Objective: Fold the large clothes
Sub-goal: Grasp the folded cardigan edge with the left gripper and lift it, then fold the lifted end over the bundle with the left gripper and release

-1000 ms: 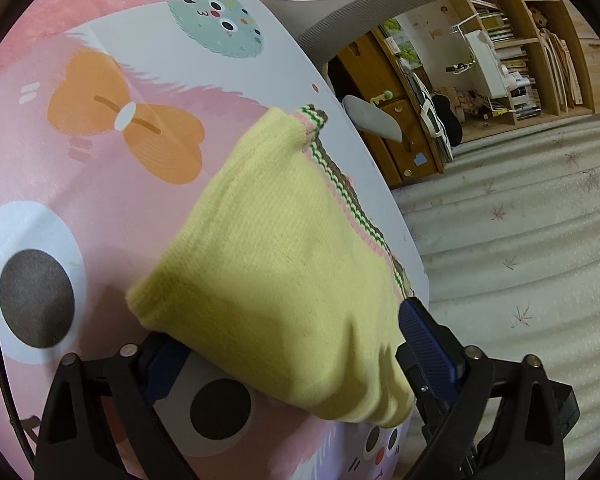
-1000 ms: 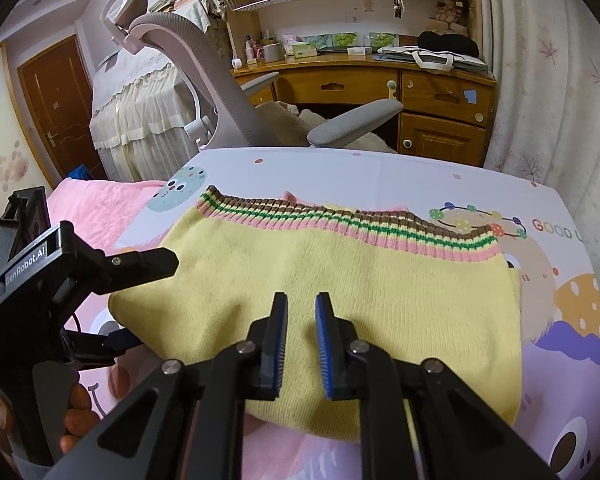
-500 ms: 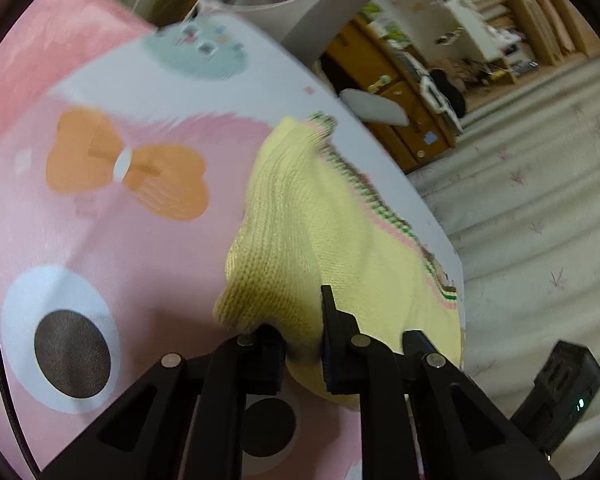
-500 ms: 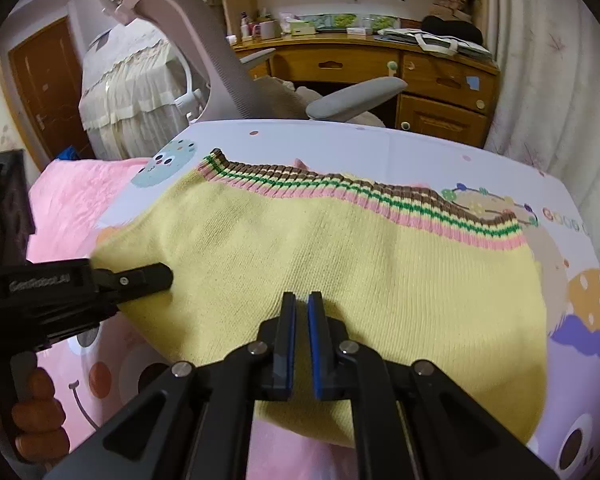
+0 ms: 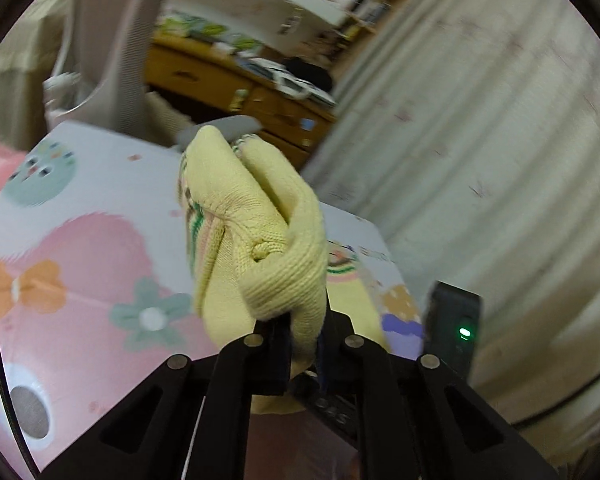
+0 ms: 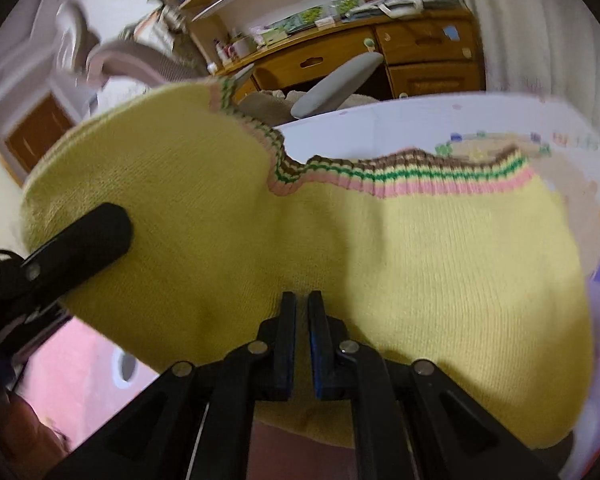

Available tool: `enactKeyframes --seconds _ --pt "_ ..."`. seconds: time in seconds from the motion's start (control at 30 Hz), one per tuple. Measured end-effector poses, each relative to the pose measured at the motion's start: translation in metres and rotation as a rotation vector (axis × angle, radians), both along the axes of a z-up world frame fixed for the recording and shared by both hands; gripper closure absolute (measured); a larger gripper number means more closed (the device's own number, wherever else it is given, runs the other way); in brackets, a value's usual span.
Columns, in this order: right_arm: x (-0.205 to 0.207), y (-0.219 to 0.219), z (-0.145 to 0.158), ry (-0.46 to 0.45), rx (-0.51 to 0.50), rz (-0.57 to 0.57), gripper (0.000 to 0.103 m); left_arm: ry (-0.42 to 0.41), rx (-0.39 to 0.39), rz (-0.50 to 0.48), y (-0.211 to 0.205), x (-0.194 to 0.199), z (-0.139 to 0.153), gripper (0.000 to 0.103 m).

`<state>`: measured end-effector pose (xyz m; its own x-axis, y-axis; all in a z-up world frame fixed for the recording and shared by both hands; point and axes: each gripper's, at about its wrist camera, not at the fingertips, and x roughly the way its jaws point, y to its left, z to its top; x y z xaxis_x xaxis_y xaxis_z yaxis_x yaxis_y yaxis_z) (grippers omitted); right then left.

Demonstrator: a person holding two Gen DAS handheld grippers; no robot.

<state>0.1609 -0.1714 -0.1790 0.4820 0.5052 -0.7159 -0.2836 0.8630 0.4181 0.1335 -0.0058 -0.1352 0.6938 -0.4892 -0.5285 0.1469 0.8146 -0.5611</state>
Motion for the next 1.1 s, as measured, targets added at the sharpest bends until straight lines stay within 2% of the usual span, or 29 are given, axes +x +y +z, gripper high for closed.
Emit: enactKeyframes --seconds 0.13,0.33,0.53,0.7,0.8,0.9,0.93,1.03,1.1 --pt "0.002 -0.013 -0.009 0.033 0.112 -0.018 0.098 -0.019 0.032 -0.094 -0.025 0.005 0.005 0.096" --pt "0.007 -0.023 -0.014 0.101 0.203 -0.016 0.098 -0.011 0.061 -0.151 -0.044 0.011 0.002 0.096" --pt "0.001 -0.033 0.0 0.136 0.127 -0.02 0.098 0.007 0.075 -0.151 -0.047 0.016 -0.002 0.096" --pt "-0.012 -0.05 0.033 0.024 -0.063 -0.054 0.098 0.0 0.094 -0.158 -0.051 0.014 -0.002 0.096" --pt "-0.009 -0.049 0.034 -0.007 -0.139 -0.03 0.098 -0.007 0.103 -0.161 -0.053 0.014 -0.002 0.096" --pt "-0.001 -0.05 0.016 0.034 -0.148 -0.018 0.099 -0.017 0.105 -0.173 -0.056 0.012 0.001 0.096" --pt "-0.003 -0.053 0.013 0.021 -0.139 -0.022 0.1 -0.024 0.113 -0.177 -0.058 0.012 0.002 0.096" --pt "-0.003 -0.062 0.006 0.015 -0.079 -0.04 0.101 -0.045 0.138 -0.21 -0.066 0.01 0.005 0.096" --pt "0.0 -0.071 0.0 0.032 -0.002 -0.059 0.103 -0.058 0.151 -0.234 -0.072 0.009 0.006 0.096"
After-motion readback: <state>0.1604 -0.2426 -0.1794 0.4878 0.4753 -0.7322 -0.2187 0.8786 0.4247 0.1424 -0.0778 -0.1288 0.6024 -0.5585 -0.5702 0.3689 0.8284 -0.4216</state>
